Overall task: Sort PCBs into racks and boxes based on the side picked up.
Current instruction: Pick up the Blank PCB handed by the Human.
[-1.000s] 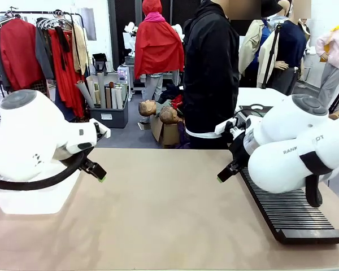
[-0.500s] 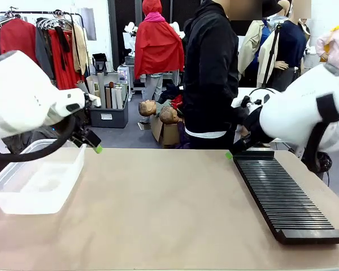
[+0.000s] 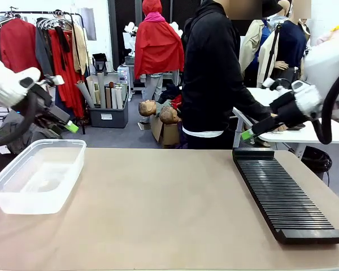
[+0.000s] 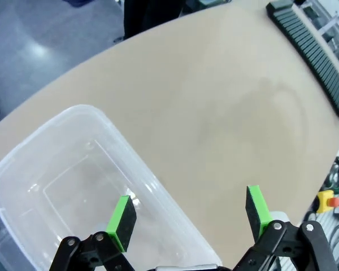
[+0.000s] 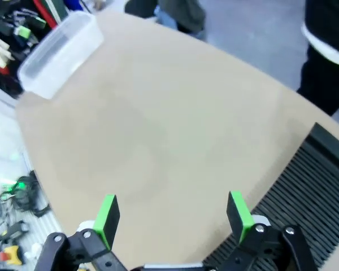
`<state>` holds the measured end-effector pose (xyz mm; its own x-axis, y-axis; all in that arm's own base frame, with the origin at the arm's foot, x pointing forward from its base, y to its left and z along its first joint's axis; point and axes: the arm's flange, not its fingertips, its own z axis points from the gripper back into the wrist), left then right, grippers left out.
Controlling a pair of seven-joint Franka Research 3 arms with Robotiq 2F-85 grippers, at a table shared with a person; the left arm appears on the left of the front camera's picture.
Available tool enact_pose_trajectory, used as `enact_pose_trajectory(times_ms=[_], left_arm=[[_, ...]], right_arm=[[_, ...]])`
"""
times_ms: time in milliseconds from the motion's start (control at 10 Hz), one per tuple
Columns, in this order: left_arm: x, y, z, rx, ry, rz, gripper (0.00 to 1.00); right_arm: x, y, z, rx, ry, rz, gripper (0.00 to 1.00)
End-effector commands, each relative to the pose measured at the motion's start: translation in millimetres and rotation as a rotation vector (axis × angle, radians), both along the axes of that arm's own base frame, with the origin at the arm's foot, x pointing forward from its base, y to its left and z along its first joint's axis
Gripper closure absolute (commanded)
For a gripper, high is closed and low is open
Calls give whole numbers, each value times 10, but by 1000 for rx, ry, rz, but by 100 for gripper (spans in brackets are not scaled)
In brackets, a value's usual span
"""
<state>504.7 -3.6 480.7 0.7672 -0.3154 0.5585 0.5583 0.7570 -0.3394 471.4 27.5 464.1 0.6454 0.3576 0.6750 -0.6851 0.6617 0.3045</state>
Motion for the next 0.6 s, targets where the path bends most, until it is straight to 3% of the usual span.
enact_pose_trajectory(times_ms=[0,200,300,500], left_arm=[[-132,268,140,-67,-42,29,0],[-293,685,247,-138,-66,50,0],[-356,863,291,-186,-82,-5,0],[-442,1201,319,-220,-163,-15,0]], right_arm=[[26,-325,-81,89,10,37,0],[-89,-715,-138,186,2,101,0],[-138,-886,-158,231,-6,121,0],[-299,-1138,-68,310,-30,95,0]])
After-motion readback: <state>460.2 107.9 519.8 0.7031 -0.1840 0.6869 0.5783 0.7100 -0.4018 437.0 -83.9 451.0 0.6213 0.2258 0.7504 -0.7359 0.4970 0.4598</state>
